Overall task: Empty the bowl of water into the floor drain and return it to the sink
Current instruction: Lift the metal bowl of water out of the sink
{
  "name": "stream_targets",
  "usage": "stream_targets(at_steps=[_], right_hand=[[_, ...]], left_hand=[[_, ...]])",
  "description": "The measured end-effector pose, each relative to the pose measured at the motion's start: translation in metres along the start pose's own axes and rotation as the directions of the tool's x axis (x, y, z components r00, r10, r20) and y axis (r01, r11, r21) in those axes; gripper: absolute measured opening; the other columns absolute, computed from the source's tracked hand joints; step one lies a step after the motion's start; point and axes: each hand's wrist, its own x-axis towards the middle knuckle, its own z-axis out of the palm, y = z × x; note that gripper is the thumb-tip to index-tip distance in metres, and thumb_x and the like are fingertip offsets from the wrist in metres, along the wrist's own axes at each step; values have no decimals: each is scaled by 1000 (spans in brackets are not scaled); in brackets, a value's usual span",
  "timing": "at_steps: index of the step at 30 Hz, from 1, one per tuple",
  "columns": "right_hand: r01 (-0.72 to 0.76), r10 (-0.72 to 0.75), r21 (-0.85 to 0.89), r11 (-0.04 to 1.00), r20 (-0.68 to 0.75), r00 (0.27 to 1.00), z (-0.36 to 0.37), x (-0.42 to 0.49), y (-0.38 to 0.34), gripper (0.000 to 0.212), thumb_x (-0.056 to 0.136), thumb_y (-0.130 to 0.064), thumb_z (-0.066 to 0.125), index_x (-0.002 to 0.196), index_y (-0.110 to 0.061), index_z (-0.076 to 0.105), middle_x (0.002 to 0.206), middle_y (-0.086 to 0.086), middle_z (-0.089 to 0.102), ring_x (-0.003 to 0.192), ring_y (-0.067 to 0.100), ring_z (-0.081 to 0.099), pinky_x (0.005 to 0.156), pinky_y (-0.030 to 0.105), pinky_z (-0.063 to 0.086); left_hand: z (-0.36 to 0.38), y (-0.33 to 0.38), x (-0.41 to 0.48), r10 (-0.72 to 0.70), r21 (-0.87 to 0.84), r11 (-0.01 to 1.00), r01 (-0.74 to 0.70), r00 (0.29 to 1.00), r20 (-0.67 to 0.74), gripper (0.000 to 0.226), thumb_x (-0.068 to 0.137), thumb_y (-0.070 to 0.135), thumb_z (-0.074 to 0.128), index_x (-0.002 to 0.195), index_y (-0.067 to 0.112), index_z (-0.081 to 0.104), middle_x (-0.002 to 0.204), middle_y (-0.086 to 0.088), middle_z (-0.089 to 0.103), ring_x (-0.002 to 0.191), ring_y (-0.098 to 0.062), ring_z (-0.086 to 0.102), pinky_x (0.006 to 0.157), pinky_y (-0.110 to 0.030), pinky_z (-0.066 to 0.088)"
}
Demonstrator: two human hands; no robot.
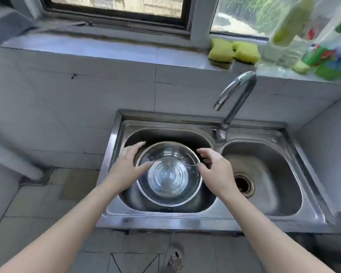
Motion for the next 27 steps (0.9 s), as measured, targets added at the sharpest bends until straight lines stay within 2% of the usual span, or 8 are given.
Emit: stream_targets(at_steps=[4, 8, 16, 19, 22, 27], right_hand=[[-109, 108, 1, 994, 80, 991, 27, 37, 32, 41, 86, -11, 60, 125, -20, 61, 120, 1, 67, 109, 19, 62, 97, 35, 49], [-205, 206, -16, 979, 93, 974, 55, 61, 63, 47, 86, -12, 61, 132, -21, 56, 128, 7, 60, 118, 23, 56, 96, 30, 42], [-391, 399, -82, 917, 140, 906, 88, 91, 112, 61, 87, -15, 60, 145, -15, 39, 145, 13, 46, 133, 30, 43, 109, 37, 35], [-457, 468, -100, 884, 201, 861, 95, 97, 122, 67, 89, -17, 58, 150, -14, 28, 147, 17, 44, 131, 35, 45, 106, 42, 38], [-494, 514, -144, 858, 257, 818, 101, 98, 128, 68, 93, -17, 52, 153, -14, 21, 148, 19, 44, 132, 38, 45, 106, 44, 38], [-473, 518, -219, 854, 263, 814, 111, 98, 136, 61, 95, -14, 47, 151, -13, 24, 143, 22, 44, 127, 41, 47, 104, 46, 40]], left_hand=[[30, -22, 33, -151, -26, 988, 152, 988, 25, 63, 82, 41, 66, 139, 29, 42, 144, -3, 43, 132, -16, 39, 105, -26, 27], [57, -45, 53, -284, -28, 958, 284, 959, 24, 73, 79, 47, 66, 142, 25, 37, 145, -8, 41, 133, -21, 39, 103, -27, 29], [91, -87, 78, -558, -217, 805, 552, 829, 39, 89, 76, 52, 68, 146, 14, 28, 148, -14, 37, 134, -27, 40, 111, -35, 33], [101, -97, 80, -610, -240, 758, 607, 789, 69, 89, 76, 51, 68, 146, 14, 27, 146, -13, 41, 132, -27, 44, 111, -41, 36], [108, -104, 78, -639, -226, 735, 639, 765, 82, 86, 77, 48, 67, 146, 16, 26, 145, -10, 44, 130, -27, 46, 109, -42, 38], [111, -115, 81, -648, -148, 746, 649, 759, 66, 73, 82, 40, 64, 144, 18, 30, 135, -13, 52, 122, -30, 51, 105, -45, 41]])
